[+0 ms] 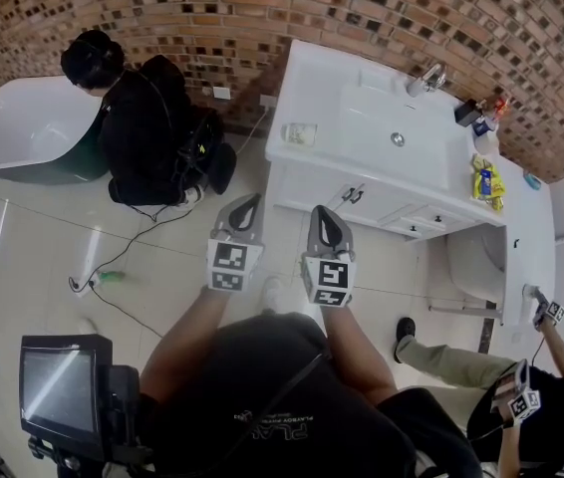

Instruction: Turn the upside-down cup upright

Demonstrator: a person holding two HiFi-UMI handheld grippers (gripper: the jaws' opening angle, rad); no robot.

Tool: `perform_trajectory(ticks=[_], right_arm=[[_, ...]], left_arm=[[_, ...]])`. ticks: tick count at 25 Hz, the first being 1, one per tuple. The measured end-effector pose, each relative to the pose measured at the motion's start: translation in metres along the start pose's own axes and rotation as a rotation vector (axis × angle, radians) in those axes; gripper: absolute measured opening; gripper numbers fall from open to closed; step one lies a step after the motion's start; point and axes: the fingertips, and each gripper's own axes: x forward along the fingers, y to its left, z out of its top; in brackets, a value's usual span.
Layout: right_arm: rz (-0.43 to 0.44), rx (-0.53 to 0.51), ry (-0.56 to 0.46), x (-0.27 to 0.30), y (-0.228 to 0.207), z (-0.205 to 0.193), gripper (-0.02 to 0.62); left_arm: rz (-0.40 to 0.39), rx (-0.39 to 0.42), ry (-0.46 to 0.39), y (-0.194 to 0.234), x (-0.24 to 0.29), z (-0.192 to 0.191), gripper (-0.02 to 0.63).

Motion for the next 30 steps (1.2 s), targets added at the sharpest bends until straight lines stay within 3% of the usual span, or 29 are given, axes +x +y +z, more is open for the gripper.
perform_trajectory(ticks=[14,30], right_arm=[[0.031,0.025,0.019,0.056,-0.049,-0.006,0.014],[0.051,0.043,0.012,0.09,-0.088,-0.001,0.014]], left_arm=[[0.035,0.007,0.057,0.003,0.062,-0.006,-0.005],[0.06,0.028,0.063,0.0,0.109,0.008,-0.005]])
